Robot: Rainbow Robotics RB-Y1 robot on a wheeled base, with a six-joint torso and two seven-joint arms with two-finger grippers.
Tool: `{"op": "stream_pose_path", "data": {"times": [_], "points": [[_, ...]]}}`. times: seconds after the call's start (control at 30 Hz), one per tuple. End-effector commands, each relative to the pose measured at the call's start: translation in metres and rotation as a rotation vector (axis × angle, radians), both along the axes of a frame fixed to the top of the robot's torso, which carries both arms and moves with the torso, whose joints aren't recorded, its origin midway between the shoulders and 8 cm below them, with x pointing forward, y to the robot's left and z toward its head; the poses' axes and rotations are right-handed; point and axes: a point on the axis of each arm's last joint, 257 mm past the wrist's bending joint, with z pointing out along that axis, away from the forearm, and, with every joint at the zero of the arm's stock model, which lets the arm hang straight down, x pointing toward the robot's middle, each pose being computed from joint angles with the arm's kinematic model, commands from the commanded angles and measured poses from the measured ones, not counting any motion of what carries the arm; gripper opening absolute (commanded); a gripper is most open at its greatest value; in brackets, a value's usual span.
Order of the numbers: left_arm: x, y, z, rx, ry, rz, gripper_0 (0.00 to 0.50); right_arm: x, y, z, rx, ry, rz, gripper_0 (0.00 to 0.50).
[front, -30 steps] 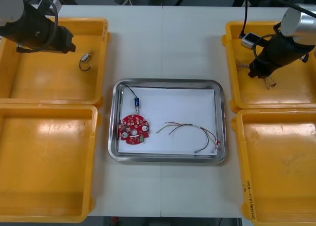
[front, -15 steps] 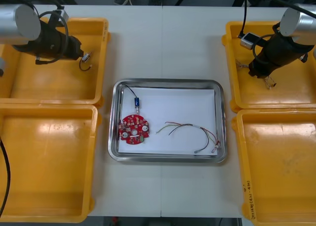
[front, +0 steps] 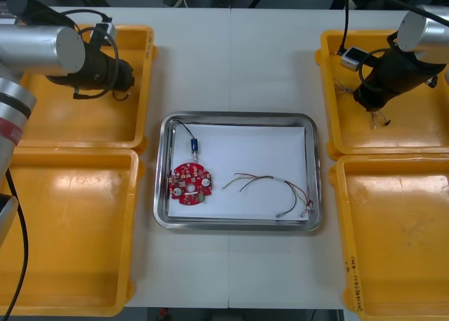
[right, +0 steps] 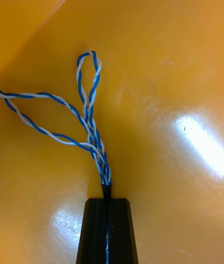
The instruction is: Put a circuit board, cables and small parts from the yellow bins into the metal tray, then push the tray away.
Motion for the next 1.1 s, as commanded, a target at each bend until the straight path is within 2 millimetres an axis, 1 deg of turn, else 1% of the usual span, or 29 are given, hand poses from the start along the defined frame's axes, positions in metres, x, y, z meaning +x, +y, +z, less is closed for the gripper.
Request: {"op": "stream_pose_path", "data": {"times": [0.03, 0.07, 0.1, 0.13, 0.17, 0.27, 0.3, 0.33, 0.37, 0.4, 0.53, 0.63, 0.7, 0.77, 0.8, 0.9, 0.93, 0.97, 1.1], "points": [[0.018, -0.022, 0.026, 0.067, -0.078, -0.082, 0.5, 0.005, 0.007, 0.048, -0.025, -0.037, 0.059, 0.0], [0.018, -0.02, 0.026, 0.071, -0.08, -0.079, 0.5, 0.002, 0.007, 0.054, -0.022, -0.029, 0.063, 0.0], [0.018, -0.02, 0.025, 0.071, -0.078, -0.078, 0.5, 0.0, 0.007, 0.054, -0.018, -0.025, 0.062, 0.0], [0.019, -0.02, 0.024, 0.073, -0.081, -0.078, 0.5, -0.006, 0.002, 0.064, -0.018, -0.011, 0.055, 0.0], [0.019, -0.02, 0.023, 0.074, -0.08, -0.078, 0.5, -0.008, 0.002, 0.066, -0.017, -0.007, 0.054, 0.0], [0.019, -0.019, 0.023, 0.079, -0.082, -0.078, 0.5, -0.019, 0.001, 0.082, -0.006, 0.013, 0.056, 0.0], [0.019, -0.019, 0.023, 0.079, -0.082, -0.078, 0.428, -0.024, 0.004, 0.087, 0.005, 0.022, 0.059, 0.0], [0.02, -0.019, 0.023, 0.08, -0.082, -0.078, 0.199, -0.028, 0.004, 0.092, 0.01, 0.029, 0.059, 0.0], [0.019, -0.019, 0.022, 0.081, -0.082, -0.078, 0.081, -0.03, 0.005, 0.095, 0.015, 0.033, 0.059, 0.0], [0.019, -0.018, 0.022, 0.082, -0.081, -0.076, 0.0, -0.034, 0.004, 0.1, 0.021, 0.039, 0.059, 0.0], [0.02, -0.018, 0.023, 0.083, -0.083, -0.075, 0.0, -0.052, 0.009, 0.108, 0.047, 0.083, 0.073, 0.0], [0.019, -0.015, 0.023, 0.083, -0.081, -0.071, 0.0, -0.067, 0.013, 0.121, 0.035, 0.108, 0.097, 0.0], [0.02, -0.01, 0.025, 0.079, -0.084, -0.063, 0.0, -0.076, 0.016, 0.134, 0.011, 0.11, 0.111, 0.0], [0.02, -0.005, 0.028, 0.081, -0.086, -0.055, 0.0, -0.072, 0.018, 0.152, -0.01, 0.056, 0.114, 0.0], [0.02, -0.003, 0.028, 0.079, -0.084, -0.051, 0.0, -0.071, 0.02, 0.155, -0.014, 0.044, 0.115, 0.0], [0.016, 0.009, 0.034, 0.083, -0.069, -0.037, 0.0, -0.068, 0.025, 0.176, -0.034, -0.022, 0.121, 0.0], [0.015, 0.011, 0.035, 0.084, -0.067, -0.035, 0.0, -0.068, 0.025, 0.178, -0.036, -0.029, 0.122, 0.0], [0.011, 0.016, 0.041, 0.086, -0.055, -0.03, 0.001, -0.067, 0.03, 0.188, -0.042, -0.06, 0.128, 0.0], [-0.001, 0.028, 0.055, 0.091, -0.019, -0.019, 0.0, -0.067, 0.046, 0.2, -0.043, -0.105, 0.164, 0.0]]}}
